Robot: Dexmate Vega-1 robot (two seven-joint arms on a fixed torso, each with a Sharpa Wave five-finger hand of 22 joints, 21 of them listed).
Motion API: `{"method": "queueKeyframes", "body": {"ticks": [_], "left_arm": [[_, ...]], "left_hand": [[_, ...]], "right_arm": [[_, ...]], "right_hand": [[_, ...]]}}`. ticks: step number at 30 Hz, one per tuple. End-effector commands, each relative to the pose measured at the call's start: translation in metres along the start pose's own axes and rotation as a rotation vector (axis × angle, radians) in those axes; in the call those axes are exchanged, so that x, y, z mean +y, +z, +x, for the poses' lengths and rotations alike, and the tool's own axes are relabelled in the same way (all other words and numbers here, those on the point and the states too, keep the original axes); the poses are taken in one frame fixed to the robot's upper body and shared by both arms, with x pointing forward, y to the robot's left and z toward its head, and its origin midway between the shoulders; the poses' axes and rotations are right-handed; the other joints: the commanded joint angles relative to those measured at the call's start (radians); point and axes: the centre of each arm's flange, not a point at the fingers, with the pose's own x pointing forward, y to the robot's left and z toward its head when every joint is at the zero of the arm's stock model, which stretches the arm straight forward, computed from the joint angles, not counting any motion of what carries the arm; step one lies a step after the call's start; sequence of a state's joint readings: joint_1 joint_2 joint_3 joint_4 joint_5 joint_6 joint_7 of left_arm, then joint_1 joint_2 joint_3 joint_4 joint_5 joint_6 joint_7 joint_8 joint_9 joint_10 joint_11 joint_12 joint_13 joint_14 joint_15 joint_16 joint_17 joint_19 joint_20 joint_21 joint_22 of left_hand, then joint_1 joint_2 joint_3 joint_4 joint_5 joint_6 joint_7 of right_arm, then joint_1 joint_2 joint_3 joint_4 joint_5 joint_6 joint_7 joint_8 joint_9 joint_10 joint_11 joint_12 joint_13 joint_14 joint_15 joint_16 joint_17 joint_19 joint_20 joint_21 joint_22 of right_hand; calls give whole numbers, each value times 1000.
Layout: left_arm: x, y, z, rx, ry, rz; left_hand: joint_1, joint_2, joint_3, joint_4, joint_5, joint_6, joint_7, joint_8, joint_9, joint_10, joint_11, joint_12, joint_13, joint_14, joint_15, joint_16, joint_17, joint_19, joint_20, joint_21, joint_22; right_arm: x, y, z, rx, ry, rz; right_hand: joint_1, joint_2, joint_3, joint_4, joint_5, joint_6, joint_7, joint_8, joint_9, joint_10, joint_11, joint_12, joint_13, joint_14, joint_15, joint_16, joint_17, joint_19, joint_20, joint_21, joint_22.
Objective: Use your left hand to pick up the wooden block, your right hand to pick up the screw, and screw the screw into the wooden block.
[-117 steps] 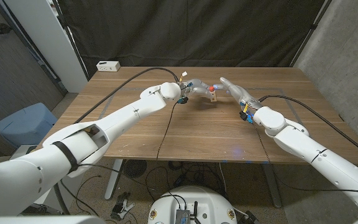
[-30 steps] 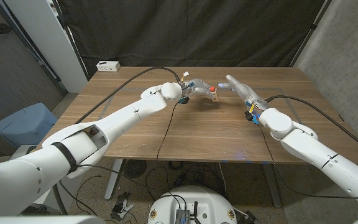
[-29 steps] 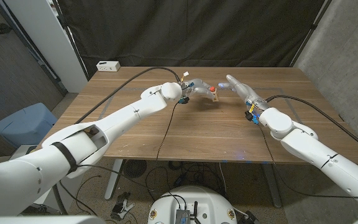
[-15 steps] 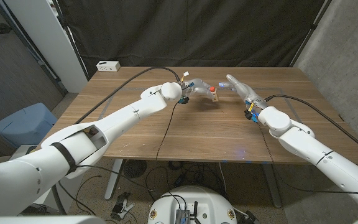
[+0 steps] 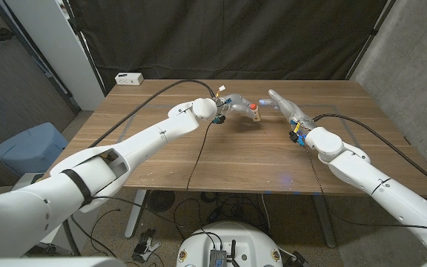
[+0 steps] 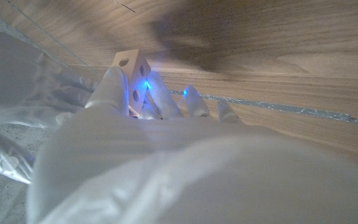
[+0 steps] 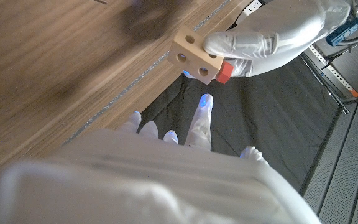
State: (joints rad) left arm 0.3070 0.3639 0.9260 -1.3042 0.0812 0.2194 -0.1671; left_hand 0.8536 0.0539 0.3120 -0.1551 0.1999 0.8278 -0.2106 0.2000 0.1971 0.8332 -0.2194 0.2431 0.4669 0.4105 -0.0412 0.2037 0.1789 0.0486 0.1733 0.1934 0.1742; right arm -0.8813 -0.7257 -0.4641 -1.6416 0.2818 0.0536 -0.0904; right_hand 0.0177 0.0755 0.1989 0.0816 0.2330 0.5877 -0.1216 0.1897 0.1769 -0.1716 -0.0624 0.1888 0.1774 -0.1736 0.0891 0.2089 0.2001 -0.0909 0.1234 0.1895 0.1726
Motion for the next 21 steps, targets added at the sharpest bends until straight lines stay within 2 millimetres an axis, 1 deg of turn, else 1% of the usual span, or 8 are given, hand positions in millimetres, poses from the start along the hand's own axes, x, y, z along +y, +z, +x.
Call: {"method": "queueKeyframes", "body": {"ticks": [1,21], "left_arm": [[0,-1,1,1,-3,-3],[0,0,3,1,-8,-2]], "left_hand": [[1,8,2,5,4,29,23,4,2,5,4,-3,4,8,-55,4,5,-1,2,3,4],[3,11,3,5,5,28,24,3,2,4,4,-5,9,7,-55,4,5,-1,4,3,4]], "right_arm": [[6,-2,5,1,14,12],[13,1,2,-8,32,12]], "right_hand": [[11,-1,-1,6,7,8,3,0,3,1,7,4,2,-121,4,2,0,7,-1,6,0],[12,0,-1,8,9,11,3,1,3,3,6,3,2,-119,4,2,0,9,-2,6,0]]}}
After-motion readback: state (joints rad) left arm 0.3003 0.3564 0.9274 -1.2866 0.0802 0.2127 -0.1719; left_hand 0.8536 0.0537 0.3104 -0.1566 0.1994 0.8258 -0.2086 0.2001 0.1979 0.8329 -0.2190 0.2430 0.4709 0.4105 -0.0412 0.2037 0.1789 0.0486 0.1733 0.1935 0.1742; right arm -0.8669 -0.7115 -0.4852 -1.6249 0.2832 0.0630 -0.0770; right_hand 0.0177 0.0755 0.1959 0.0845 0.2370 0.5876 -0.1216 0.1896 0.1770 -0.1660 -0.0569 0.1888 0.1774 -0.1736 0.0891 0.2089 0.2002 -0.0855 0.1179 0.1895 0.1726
